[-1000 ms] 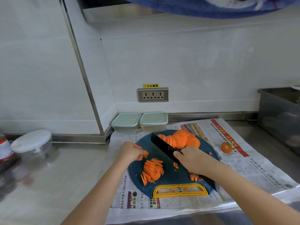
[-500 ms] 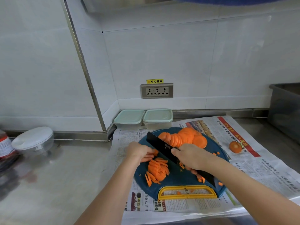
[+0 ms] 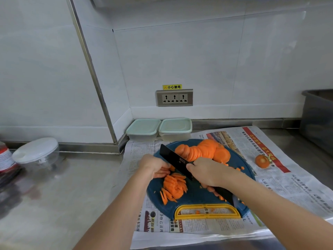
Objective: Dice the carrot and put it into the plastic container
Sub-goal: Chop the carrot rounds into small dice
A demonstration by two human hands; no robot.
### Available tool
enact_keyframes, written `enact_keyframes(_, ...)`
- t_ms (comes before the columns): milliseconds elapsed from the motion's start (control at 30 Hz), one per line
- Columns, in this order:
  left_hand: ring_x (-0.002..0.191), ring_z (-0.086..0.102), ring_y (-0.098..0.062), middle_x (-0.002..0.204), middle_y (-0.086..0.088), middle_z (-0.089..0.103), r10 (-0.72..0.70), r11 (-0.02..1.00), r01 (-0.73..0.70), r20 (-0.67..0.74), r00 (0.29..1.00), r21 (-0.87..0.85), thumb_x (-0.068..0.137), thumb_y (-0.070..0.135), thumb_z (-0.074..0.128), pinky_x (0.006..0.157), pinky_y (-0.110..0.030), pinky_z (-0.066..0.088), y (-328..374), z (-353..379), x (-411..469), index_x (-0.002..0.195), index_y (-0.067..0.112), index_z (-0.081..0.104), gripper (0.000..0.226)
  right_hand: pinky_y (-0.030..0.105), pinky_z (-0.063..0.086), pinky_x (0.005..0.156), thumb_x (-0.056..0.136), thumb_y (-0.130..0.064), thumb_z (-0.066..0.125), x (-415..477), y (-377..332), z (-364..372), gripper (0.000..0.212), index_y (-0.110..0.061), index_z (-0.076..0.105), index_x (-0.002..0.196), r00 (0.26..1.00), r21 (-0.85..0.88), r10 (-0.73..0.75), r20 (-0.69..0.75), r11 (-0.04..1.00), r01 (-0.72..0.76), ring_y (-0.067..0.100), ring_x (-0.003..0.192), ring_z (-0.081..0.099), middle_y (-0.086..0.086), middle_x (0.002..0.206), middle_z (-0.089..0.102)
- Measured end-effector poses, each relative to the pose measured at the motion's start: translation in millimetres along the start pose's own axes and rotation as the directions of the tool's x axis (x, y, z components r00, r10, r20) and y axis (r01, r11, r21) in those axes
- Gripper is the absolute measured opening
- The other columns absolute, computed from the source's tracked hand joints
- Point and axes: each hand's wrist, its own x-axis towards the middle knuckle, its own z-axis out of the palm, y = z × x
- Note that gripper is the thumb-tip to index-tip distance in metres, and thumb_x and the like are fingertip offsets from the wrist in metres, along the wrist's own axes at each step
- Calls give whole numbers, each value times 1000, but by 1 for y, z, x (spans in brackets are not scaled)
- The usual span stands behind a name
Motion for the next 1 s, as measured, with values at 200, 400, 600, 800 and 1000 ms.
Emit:
enact_keyframes(200,81,66,-24,79,-14,66,9,999,-8,10,1000,-35,84,-6,66,70,-28,54,-2,-2,3,73,1,56,16,31,45,49,103,-28,25,15,-13,14,36,-6,52,95,995,-112,-27,-93,994,16,17,50,45,6,65,49)
enact_keyframes(400,73,67,-20,84,-17,69,-9,997,12,37,999,-74,85,-8,62,59,-26,54,-1,-6,0,88,-4,62,5,23,41,35,104,-32,27,11,-19,1,45,0,54,88,998,-74,-22,-65,997,17,18,39,45,11,58,51)
enact_keyframes(600,104,64,-27,110,-22,66,-45,997,50,70,996,-58,88,-8,58,76,-29,50,1,-6,-5,94,-7,61,7,22,43,34,103,-35,28,5,-17,-10,48,3,53,89,999,-66,-38,-13,997,37,17,31,42,11,50,49)
enact_keyframes(800,102,65,-26,85,-14,68,-50,998,53,72,996,-46,85,-8,61,74,-28,51,1,-6,-4,92,-5,61,8,23,43,35,103,-37,28,5,-14,-6,45,-5,49,79,1000,-74,-25,-3,997,25,16,30,41,10,51,48)
enact_keyframes(1000,95,65,-26,98,-17,67,-29,999,31,79,996,-24,87,-9,59,75,-29,52,0,-6,3,104,-9,59,17,23,44,39,103,-36,27,8,-16,-5,42,-1,48,109,998,-25,11,56,1000,-9,17,30,40,11,50,47)
